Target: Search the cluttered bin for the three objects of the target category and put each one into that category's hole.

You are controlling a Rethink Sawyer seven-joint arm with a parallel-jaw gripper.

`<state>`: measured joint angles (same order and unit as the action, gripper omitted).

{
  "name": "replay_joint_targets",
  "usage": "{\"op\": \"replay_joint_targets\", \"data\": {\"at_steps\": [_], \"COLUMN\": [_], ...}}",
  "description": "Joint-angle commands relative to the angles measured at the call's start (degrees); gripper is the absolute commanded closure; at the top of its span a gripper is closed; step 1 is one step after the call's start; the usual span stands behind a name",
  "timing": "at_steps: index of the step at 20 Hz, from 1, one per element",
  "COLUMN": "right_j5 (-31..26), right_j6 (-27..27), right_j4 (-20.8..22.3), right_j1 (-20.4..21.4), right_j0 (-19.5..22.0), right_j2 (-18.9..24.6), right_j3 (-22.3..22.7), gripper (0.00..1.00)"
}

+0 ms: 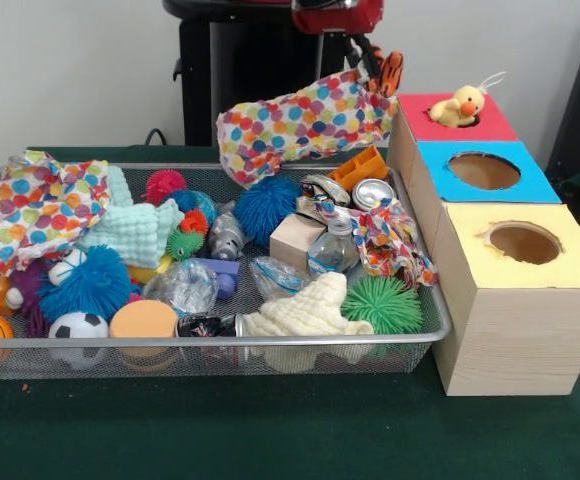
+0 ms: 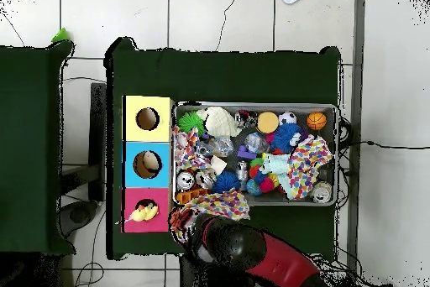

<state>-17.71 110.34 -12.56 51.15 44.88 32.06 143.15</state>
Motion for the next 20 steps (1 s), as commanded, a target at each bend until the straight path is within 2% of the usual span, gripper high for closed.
{"op": "replay_joint_targets", "data": {"at_steps": [1, 14, 20], "right_j5": [-3.06, -3.4, -3.2], "right_j6": [13.0, 10.53, 12.93], "right_j4": [-8.16, -9.44, -12.41], "right_j1": [1.13, 1.29, 2.44], "right_j0": [-2.45, -6.32, -7.19], "right_j2": [4.57, 0.94, 2.32], "right_j3": [-1.33, -2.89, -2.17], "gripper": [1.0, 1.0, 1.0]}}
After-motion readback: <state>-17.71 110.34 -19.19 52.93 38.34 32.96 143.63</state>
